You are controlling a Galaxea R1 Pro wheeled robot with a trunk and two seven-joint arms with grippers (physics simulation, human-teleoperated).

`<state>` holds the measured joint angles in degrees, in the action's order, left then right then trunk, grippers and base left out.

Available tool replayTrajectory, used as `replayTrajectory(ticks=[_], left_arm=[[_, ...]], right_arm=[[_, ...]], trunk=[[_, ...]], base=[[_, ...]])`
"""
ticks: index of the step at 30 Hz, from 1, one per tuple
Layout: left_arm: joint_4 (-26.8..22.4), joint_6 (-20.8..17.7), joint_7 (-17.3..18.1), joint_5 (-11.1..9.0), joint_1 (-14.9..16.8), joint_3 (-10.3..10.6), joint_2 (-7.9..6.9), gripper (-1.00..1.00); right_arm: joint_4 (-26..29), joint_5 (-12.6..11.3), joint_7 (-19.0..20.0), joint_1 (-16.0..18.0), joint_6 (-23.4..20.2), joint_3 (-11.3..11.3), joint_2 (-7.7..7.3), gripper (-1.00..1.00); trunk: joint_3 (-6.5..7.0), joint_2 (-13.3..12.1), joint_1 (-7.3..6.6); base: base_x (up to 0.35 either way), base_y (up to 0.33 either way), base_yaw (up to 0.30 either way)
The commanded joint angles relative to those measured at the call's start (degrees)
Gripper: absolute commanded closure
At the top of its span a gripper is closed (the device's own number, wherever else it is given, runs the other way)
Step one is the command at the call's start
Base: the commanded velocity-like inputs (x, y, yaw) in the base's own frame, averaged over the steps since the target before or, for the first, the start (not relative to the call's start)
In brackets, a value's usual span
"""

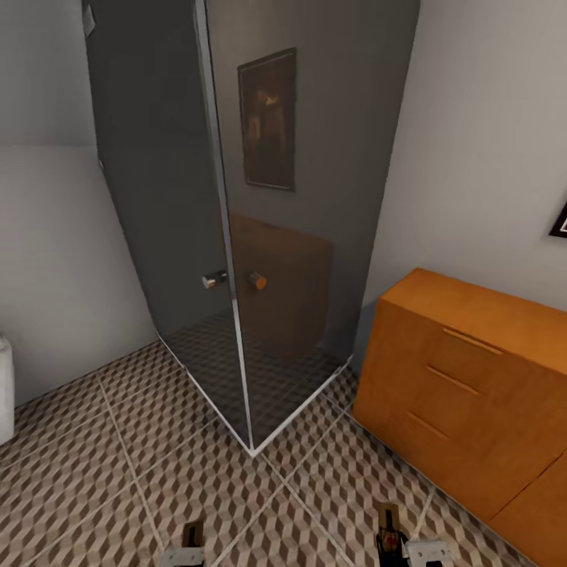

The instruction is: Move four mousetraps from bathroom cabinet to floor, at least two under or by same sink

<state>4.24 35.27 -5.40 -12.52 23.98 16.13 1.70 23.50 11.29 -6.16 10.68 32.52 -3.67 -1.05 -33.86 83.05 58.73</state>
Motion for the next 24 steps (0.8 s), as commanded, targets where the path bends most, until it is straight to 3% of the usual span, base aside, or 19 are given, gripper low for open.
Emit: replayTrajectory(ticks=[1, 24], left_arm=[[0.24, 0.33, -0.41, -0.14, 0.1, 0.48, 0.06, 1.0], [0.24, 0.33, -0.41, -0.14, 0.1, 0.48, 0.07, 1.0]], right_arm=[[-0.03, 0.4, -0.17, 0.02, 0.18, -0.19, 0.01, 1.0], [-0.03, 0.4, -0.17, 0.04, 0.18, -0.19, 0.05, 1.0]], trunk=[[-0.02, 0.03, 0.0], [0.6, 0.03, 0.0]], base=[[0.0, 0.0, 0.277], [0.0, 0.0, 0.277]])
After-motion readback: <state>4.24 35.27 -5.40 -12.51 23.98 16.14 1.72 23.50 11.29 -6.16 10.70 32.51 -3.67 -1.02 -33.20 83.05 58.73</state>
